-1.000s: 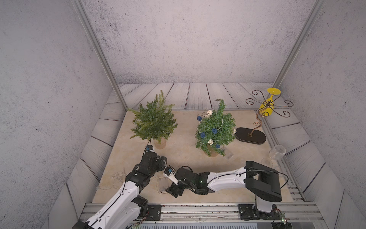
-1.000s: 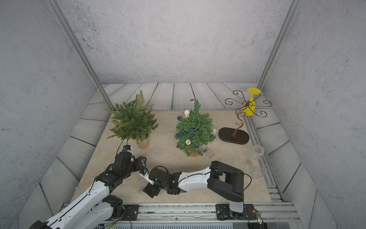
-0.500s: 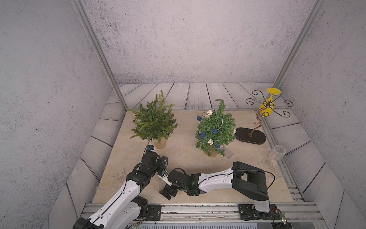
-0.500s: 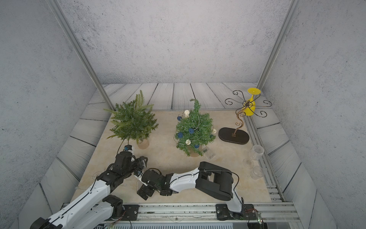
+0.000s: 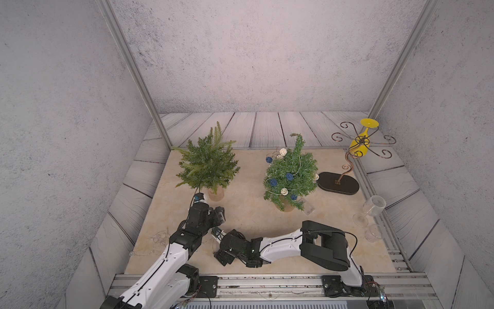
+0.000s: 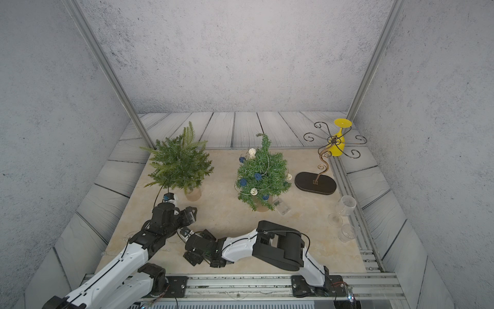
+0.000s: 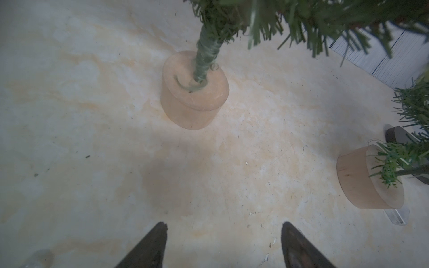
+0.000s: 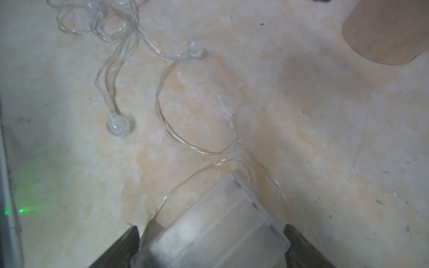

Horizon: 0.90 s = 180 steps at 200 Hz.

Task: Wrap string light around the christmas tree
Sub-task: Pick up the light string from the center of the board.

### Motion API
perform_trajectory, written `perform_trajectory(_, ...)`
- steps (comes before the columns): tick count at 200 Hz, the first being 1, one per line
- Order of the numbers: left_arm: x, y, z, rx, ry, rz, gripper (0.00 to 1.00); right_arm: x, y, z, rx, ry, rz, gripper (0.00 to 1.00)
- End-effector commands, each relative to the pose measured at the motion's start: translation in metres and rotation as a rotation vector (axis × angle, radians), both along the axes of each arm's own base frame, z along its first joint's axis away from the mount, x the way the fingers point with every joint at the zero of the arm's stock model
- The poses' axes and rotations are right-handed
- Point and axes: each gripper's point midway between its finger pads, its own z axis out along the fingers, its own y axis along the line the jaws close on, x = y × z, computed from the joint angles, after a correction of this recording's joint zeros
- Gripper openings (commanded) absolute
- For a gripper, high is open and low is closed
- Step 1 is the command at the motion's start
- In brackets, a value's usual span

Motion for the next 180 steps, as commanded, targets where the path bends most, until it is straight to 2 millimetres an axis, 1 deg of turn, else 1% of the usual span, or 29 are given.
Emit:
perform_trajectory(1,-0.007,-0.002,-0.014,-0.004,0.039,-0.029,0.78,0.031,-0.041,-0.021,-0.088,-0.02,-0.124,0.68)
perform_trajectory(23,-0.007,-0.009,-0.018,-0.023,0.052,-0.057,0.77,0.045,-0.062,-0.018,-0.092,-0.013,-0.162,0.67)
perform_trajectory(44,-0.007,-0.008,-0.019,-0.011,0.054,-0.058,0.77,0.057,-0.085,-0.018,-0.104,-0.004,-0.199,0.68)
perform_trajectory(53,-0.008,-0.008,-0.019,-0.011,0.05,-0.062,0.77,0.059,-0.092,-0.017,-0.107,-0.006,-0.19,0.72)
perform_trajectory(66,-0.008,-0.011,-0.02,-0.02,0.042,-0.076,0.77,0.058,-0.099,-0.014,-0.128,-0.021,-0.161,0.8)
perform_trajectory(80,-0.008,-0.014,-0.021,-0.033,0.036,-0.087,0.77,0.064,-0.109,-0.008,-0.16,-0.057,-0.182,0.82)
perform_trajectory(105,-0.009,-0.018,-0.031,-0.044,0.065,-0.102,0.76,0.068,-0.118,0.009,-0.138,-0.067,-0.191,0.82)
perform_trajectory(124,-0.008,-0.025,-0.04,-0.057,0.099,-0.126,0.72,0.062,-0.116,0.024,-0.085,-0.057,-0.172,0.8)
perform_trajectory(133,-0.007,-0.027,-0.044,-0.051,0.117,-0.132,0.68,0.059,-0.115,0.027,-0.066,-0.045,-0.163,0.79)
perform_trajectory(149,-0.006,-0.029,-0.05,-0.011,0.129,-0.137,0.64,0.057,-0.117,0.027,-0.08,-0.023,-0.166,0.8)
perform_trajectory(163,-0.007,-0.031,-0.053,0.033,0.128,-0.14,0.63,0.058,-0.127,0.021,-0.103,-0.023,-0.197,0.82)
perform_trajectory(180,-0.008,-0.032,-0.052,0.037,0.112,-0.144,0.62,0.058,-0.137,0.022,-0.104,-0.023,-0.228,0.85)
